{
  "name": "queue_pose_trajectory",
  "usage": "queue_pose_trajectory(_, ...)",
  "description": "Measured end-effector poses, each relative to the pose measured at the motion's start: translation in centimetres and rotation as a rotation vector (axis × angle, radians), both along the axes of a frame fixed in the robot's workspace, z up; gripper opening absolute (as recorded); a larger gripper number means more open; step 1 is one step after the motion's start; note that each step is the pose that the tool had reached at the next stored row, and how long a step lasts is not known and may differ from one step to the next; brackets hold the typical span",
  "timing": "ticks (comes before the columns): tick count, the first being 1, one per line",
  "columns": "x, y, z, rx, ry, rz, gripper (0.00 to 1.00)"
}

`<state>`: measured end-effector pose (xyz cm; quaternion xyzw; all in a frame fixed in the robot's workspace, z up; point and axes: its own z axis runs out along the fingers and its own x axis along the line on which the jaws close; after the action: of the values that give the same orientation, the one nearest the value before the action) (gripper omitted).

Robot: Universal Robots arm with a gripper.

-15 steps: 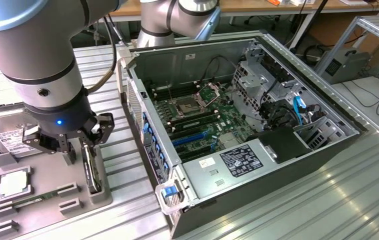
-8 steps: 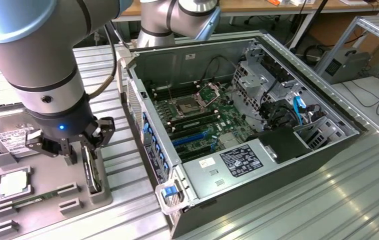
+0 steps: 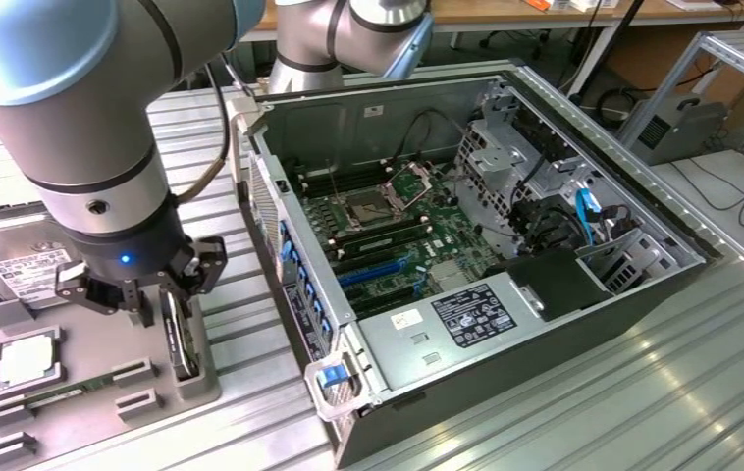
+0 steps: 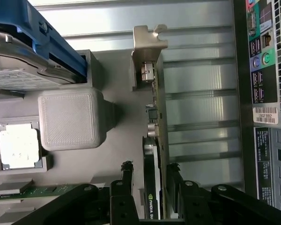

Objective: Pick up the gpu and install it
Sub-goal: 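Pick up the gpu and move the gpu toward the slot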

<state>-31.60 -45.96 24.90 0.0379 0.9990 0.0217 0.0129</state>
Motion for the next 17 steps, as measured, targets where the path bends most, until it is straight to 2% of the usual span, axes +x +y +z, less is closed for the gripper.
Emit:
queue_pose_trajectory(8,0.00,0.00,-0.69,-0.0002,0.0002,0.000,0.42)
queue_pose_trajectory(17,0.14,-0.04,-0.76,-0.0001,0.0001,0.000,0.42)
